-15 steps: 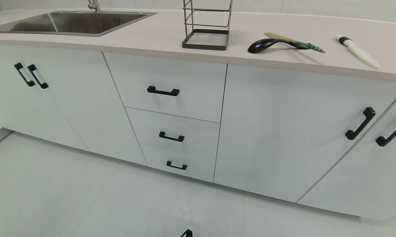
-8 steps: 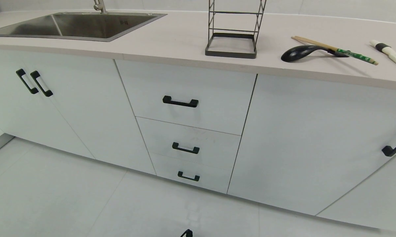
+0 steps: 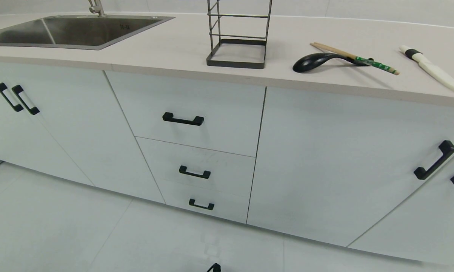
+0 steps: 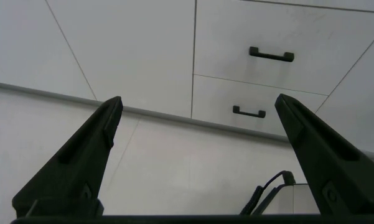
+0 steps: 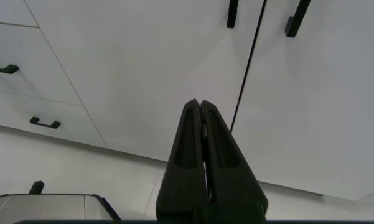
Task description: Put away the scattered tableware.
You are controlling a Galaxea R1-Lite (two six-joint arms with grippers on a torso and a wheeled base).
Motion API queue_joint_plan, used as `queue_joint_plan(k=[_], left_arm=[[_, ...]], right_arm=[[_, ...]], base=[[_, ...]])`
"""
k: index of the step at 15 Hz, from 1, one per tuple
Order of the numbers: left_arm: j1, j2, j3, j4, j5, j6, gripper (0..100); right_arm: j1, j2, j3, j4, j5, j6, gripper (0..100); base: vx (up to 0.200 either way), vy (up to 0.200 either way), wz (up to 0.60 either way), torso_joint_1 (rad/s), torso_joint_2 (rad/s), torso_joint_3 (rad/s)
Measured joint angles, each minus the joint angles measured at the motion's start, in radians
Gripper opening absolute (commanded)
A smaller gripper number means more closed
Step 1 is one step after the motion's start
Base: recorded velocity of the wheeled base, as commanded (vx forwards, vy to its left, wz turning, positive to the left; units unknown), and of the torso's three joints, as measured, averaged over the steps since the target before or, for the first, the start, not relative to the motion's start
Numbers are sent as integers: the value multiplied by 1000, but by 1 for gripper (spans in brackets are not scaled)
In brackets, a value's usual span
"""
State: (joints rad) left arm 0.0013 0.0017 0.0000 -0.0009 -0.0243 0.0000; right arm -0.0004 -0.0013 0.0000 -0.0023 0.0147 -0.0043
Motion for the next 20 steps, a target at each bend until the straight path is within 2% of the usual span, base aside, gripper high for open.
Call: queue_joint_plan(k=[12, 14, 15, 16, 17, 20], left_arm=[[0, 0, 0, -6, -11, 11, 100], [0, 0, 0, -148, -21, 35, 100], [0, 0, 0, -299, -24, 56, 100], [0, 0, 0, -402, -36, 83, 100], [-1, 1, -3, -425, -96, 91, 100], [-2, 44, -108, -336, -236, 83, 100]], right_arm=[[0, 0, 0, 1, 0, 0, 0], [0, 0, 0, 1, 0, 0, 0], [0, 0, 0, 1, 0, 0, 0], [0, 0, 0, 1, 0, 0, 0], [0, 0, 0, 1, 0, -1, 0], [0, 0, 0, 1, 0, 0, 0]], base=[[0, 0, 0, 0, 0, 0], [0, 0, 0, 0, 0, 0], [0, 0, 0, 0, 0, 0], [0, 0, 0, 0, 0, 0], [0, 0, 0, 0, 0, 0], [0, 0, 0, 0, 0, 0]])
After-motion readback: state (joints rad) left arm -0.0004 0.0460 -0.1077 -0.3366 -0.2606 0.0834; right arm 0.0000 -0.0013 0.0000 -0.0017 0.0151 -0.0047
